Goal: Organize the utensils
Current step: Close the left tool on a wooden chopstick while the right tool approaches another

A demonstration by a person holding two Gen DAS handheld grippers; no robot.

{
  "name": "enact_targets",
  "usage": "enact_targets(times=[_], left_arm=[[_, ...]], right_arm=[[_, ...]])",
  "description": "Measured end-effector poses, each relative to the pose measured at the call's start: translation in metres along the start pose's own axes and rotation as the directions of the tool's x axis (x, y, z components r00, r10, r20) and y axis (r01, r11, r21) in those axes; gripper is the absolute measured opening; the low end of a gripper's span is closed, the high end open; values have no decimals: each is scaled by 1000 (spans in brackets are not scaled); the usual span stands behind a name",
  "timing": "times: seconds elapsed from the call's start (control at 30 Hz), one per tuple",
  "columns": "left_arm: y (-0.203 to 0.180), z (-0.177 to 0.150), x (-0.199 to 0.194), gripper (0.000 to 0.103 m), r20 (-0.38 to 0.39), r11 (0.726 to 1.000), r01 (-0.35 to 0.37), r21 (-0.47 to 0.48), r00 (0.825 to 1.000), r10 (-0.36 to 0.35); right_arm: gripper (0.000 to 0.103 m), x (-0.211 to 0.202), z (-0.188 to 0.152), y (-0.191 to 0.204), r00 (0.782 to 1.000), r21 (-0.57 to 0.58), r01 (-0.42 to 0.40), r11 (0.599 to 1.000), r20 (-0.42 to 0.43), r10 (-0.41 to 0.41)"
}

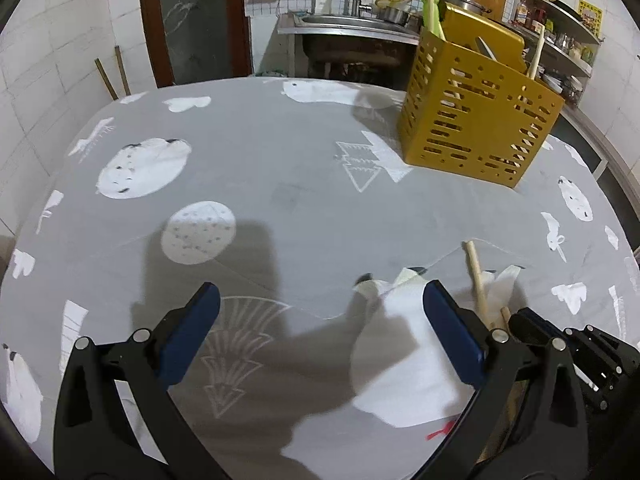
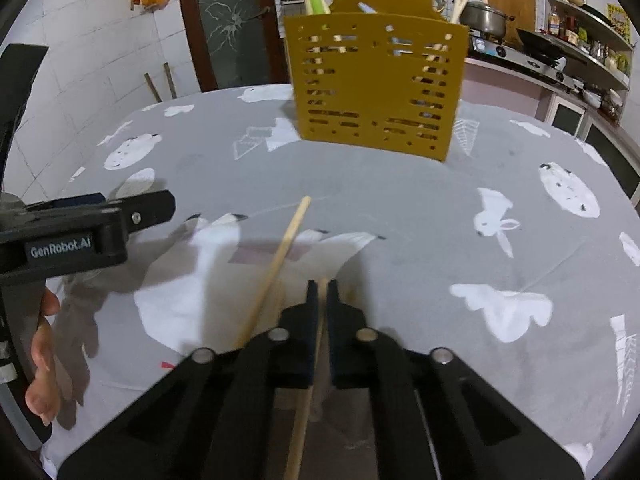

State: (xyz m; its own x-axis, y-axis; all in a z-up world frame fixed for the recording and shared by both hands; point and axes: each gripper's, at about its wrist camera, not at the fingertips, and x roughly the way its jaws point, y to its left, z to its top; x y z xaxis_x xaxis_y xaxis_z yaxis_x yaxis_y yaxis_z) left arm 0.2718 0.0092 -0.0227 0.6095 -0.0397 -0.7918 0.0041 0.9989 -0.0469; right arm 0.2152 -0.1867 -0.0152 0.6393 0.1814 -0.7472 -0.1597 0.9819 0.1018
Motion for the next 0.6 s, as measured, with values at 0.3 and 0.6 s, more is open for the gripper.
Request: enact_targets(times=[0.3, 0.6], left_arm=[[-43, 5, 11, 98, -30, 997, 44, 55, 999, -43], [-73, 13, 43, 77, -137, 993, 80, 86, 988, -67]], right_arm=[[0, -2, -2, -68, 997, 83, 70, 994, -21, -68], [4, -5, -2, -77, 998, 89, 64, 994, -24, -62]])
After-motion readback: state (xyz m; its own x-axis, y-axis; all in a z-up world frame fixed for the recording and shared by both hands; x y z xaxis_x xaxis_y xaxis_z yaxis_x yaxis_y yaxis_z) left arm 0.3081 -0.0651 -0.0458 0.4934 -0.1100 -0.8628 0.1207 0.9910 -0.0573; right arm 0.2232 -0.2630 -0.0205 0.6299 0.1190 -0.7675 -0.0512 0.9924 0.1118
